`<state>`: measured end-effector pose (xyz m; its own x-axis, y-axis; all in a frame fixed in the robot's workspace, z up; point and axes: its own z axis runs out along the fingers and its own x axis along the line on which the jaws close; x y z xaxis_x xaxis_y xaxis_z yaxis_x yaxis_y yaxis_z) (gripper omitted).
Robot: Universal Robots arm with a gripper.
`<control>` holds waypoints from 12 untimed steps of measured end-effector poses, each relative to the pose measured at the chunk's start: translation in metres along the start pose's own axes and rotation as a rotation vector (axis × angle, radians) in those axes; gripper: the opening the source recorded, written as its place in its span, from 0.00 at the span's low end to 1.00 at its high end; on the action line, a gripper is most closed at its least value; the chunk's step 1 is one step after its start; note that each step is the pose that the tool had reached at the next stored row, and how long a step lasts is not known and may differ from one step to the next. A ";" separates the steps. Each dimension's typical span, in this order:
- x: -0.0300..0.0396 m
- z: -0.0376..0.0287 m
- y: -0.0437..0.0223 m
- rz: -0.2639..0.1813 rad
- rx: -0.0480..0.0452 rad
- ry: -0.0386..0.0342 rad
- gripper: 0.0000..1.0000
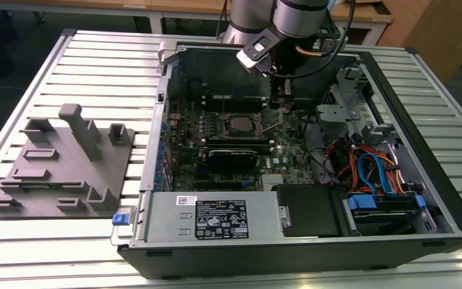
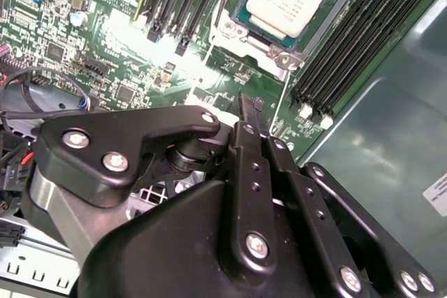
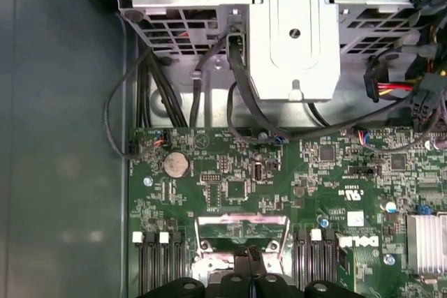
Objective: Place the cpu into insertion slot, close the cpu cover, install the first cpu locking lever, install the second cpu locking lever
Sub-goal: 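Close the cpu cover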
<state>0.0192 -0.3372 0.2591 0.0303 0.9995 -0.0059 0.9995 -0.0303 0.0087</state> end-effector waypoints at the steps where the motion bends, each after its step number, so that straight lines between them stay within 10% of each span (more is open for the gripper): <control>1: 0.0002 0.0000 0.0008 0.000 0.0000 -0.0001 0.10; 12: 0.0014 0.0004 0.0073 0.000 0.0000 0.0000 0.10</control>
<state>0.0265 -0.3361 0.2588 0.0303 0.9995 -0.0059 0.9995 -0.0302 0.0087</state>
